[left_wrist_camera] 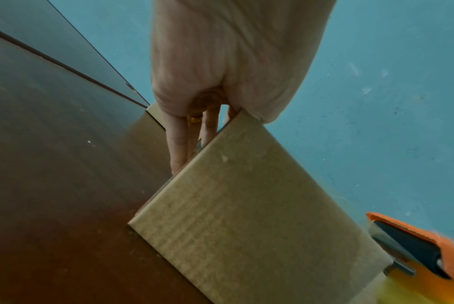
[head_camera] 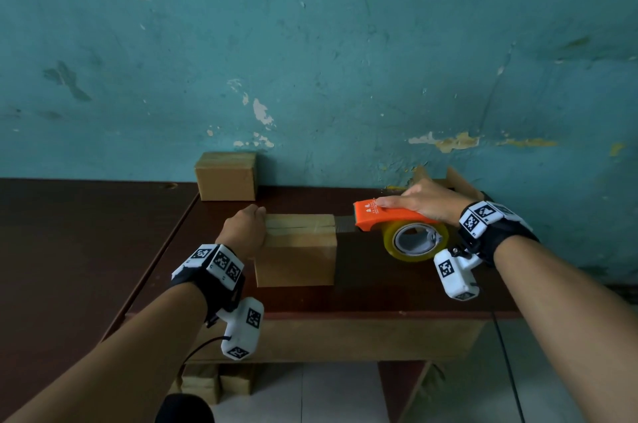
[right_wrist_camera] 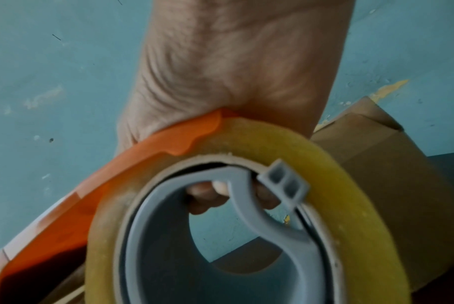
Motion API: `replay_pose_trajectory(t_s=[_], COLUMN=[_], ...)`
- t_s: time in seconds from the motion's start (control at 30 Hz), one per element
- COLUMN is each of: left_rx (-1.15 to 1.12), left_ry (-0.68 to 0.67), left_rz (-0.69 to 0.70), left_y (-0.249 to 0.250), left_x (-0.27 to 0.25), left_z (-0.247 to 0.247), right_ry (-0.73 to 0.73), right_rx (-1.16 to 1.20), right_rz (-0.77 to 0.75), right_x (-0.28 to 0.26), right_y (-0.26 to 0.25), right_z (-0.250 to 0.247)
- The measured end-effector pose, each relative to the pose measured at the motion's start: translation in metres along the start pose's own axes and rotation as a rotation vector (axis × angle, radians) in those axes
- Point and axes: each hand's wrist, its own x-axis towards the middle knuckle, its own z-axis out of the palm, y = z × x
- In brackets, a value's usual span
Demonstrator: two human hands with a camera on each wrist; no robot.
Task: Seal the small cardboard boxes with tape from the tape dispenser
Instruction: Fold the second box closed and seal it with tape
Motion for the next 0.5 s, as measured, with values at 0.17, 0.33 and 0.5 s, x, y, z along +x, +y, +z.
replay_pose_trajectory(t_s=[0.17,0.33,0.5], left_rx=[-0.024,-0.011,-0.006], left_ry=[0.003,-0.009,0.000], left_rz=[0.001,0.003,-0.002], left_y=[0.001,0.001,0.001], left_x=[-0.001,0.000,0.001], left_z=[0.001,0.000,0.002], right_ry=[-0.023,-0.008,-0.021], right_rx=[0.009,-0.025,-0.039], right_rz=[0.043,0.016,-0.012], right_x=[-0.002,-0.011,-0.008], right_y=[0.004,-0.006,-0.003], right_z=[0.001,0.005,0.009])
